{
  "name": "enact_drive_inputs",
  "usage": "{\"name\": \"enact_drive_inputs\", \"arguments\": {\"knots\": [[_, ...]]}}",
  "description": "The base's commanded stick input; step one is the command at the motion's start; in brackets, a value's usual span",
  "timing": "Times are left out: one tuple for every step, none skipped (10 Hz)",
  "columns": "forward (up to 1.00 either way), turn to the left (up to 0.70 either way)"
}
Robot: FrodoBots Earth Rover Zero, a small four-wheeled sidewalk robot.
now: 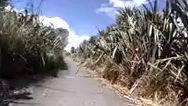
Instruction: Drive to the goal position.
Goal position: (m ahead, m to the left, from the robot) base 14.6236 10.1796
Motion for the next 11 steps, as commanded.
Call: {"name": "enact_drive_inputs", "arguments": {"knots": [[0.45, 0.27], [0.45, 0.27], [0.45, 0.27], [0.45, 0.27], [0.45, 0.27], [0.45, 0.27], [0.45, 0.27], [0.7, 0.05], [0.7, 0.03], [0.7, 0.0], [0.7, 0.0]]}}
